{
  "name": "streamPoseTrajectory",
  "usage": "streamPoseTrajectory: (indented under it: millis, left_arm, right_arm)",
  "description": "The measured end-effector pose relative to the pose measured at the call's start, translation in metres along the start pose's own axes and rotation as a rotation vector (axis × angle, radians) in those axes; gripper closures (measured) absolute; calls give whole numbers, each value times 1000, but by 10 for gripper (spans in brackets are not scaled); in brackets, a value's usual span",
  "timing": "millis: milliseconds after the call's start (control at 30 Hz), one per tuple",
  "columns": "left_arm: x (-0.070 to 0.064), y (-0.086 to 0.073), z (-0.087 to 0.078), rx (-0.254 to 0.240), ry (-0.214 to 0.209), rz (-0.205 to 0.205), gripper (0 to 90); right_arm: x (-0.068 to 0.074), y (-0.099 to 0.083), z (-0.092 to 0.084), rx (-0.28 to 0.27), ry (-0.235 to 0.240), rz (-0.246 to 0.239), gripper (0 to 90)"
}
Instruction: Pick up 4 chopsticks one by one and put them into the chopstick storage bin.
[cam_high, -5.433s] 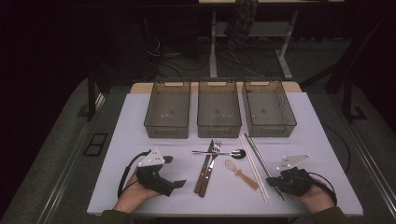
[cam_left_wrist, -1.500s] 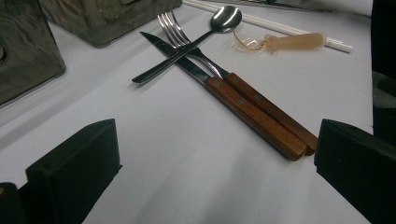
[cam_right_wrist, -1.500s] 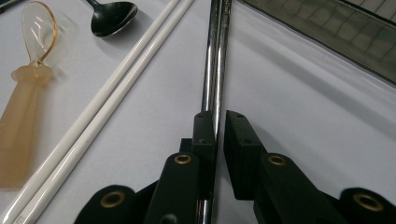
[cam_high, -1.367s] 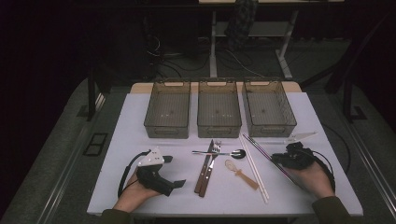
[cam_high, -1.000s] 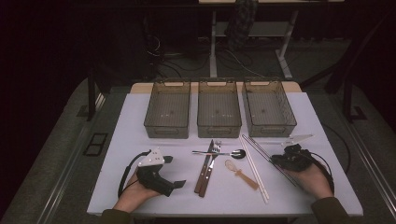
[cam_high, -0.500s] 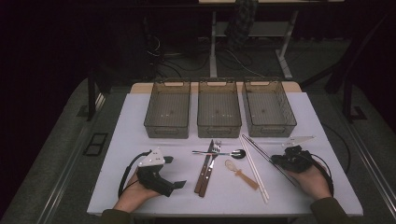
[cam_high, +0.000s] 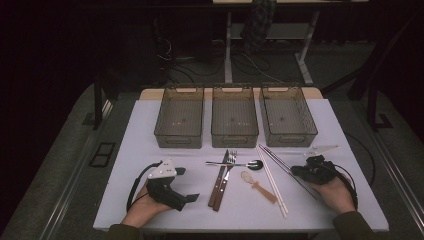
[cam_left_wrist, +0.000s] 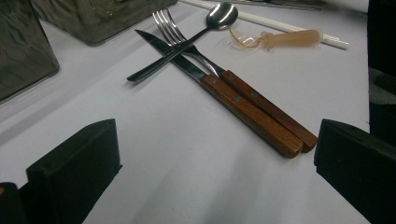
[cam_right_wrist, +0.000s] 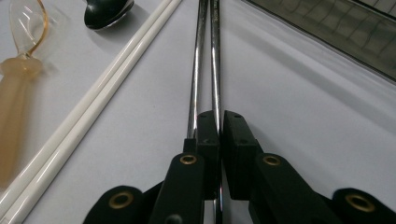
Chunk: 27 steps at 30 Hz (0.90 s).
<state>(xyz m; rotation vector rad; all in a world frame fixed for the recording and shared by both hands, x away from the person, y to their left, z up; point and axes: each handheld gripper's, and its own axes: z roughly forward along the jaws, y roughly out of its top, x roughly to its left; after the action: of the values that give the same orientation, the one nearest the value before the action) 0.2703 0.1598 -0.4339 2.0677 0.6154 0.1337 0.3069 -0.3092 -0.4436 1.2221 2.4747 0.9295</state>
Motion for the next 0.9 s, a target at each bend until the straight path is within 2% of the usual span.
streamPoseTrajectory:
  millis: [433,633,900]
  left_arm:
    - [0,0,0,-3,-6,2,0]
    - [3,-2,-2,-14,-6,-18,0]
    - [3,-3,-1,-21,-10,-9,0]
  right_arm:
    - [0,3,-12,-38,15,-7,854]
    - [0,5,-17,-59,24,-2,853]
    - [0,9,-26,-79,41,6,854]
